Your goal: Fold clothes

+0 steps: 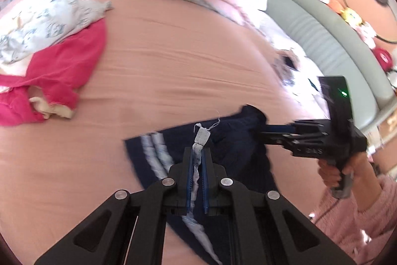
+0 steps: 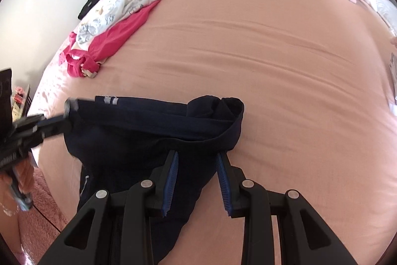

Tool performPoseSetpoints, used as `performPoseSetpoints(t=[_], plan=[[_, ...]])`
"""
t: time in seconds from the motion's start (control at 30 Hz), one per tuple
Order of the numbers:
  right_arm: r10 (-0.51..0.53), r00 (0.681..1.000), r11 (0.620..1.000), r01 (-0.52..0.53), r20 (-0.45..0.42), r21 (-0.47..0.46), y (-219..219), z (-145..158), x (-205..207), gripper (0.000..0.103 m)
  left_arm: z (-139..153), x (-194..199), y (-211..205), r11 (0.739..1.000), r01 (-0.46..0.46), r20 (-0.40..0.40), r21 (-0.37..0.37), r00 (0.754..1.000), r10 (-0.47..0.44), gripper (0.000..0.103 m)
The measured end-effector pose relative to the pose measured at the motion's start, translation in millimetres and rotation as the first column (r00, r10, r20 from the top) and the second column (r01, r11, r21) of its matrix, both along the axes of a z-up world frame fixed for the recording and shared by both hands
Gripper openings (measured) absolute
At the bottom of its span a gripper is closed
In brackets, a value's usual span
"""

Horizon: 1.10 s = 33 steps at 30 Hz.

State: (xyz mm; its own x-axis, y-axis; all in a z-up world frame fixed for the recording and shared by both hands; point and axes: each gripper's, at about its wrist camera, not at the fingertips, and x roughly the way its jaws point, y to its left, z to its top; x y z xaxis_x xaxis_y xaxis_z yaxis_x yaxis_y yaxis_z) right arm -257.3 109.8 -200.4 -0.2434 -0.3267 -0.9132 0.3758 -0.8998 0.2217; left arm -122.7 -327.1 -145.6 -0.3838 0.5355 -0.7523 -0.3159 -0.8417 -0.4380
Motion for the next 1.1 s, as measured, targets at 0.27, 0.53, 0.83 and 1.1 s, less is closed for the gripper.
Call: performPoseSetpoints(t=[0.27, 0.53, 0.83, 1.1], plan=[[-0.046, 0.996, 0.999, 0.046, -0.070, 0.001, 13, 18, -6, 0.031, -35, -6, -12, 0.996, -0.084, 0.103, 0.015, 0.991, 0.082, 0.006], [-0.096, 0.995, 0.995, 0.095, -0.016, -0.005, 31, 6, -5, 0.031, -39, -12, 5, 0.998, -0.062, 0.065, 0.026, 0.996, 0.060, 0.029], [-0.081, 0.996, 0.997, 0.081, -0.046, 0.017, 14, 17, 7, 0.031, -50, -19, 41, 0.995, 0.022, 0.041, -0.097, 0.999, -0.018, 0.033], [-0.095, 0.994, 0.995, 0.096, -0.046, 0.036, 11, 18, 11, 0.031, -22, -6, 55, 0.992, 0.040, -0.086, -0.119, 0.995, -0.050, 0.004]])
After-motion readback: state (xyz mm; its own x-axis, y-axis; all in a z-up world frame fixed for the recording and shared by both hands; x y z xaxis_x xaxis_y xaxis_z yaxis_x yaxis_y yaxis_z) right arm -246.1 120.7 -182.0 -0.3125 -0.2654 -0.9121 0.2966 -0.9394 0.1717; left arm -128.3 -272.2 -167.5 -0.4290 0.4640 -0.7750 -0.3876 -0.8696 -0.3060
